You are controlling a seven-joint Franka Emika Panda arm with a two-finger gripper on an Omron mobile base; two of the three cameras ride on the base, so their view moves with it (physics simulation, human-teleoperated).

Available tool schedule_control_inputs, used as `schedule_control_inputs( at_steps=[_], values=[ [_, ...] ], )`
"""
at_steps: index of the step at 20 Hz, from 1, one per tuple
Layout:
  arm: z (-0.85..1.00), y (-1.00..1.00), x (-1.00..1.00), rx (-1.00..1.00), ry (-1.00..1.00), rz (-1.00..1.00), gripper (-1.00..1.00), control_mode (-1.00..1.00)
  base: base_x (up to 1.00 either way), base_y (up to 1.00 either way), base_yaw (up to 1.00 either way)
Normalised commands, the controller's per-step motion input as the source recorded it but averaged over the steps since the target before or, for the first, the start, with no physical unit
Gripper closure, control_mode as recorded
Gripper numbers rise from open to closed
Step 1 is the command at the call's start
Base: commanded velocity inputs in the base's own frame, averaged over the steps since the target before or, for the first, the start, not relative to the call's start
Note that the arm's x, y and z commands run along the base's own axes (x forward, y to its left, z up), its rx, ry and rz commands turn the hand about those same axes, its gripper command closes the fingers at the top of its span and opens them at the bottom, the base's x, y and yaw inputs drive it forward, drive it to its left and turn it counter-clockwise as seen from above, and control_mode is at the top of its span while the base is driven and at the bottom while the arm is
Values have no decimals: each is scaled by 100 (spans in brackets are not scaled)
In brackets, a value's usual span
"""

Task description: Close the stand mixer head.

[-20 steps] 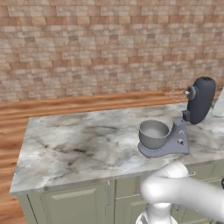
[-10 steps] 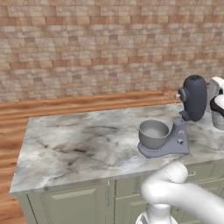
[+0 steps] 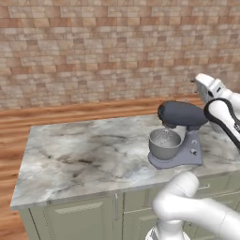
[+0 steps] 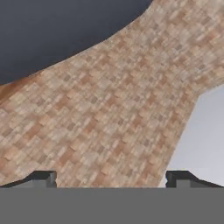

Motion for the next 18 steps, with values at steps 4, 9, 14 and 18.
schedule_control_inputs(
  at_steps=[4,9,14,18],
  values=[
    [100,57,0,-68,-4,36,-100,-100,0,0,0],
    [41,39,-26,-69,-8,6,-100,-100,0,0,0],
    [0,2,-100,-12,-7,-29,-100,-100,0,0,0],
    [-6,66,-99,-31,-13,-16,-100,-100,0,0,0]
  ],
)
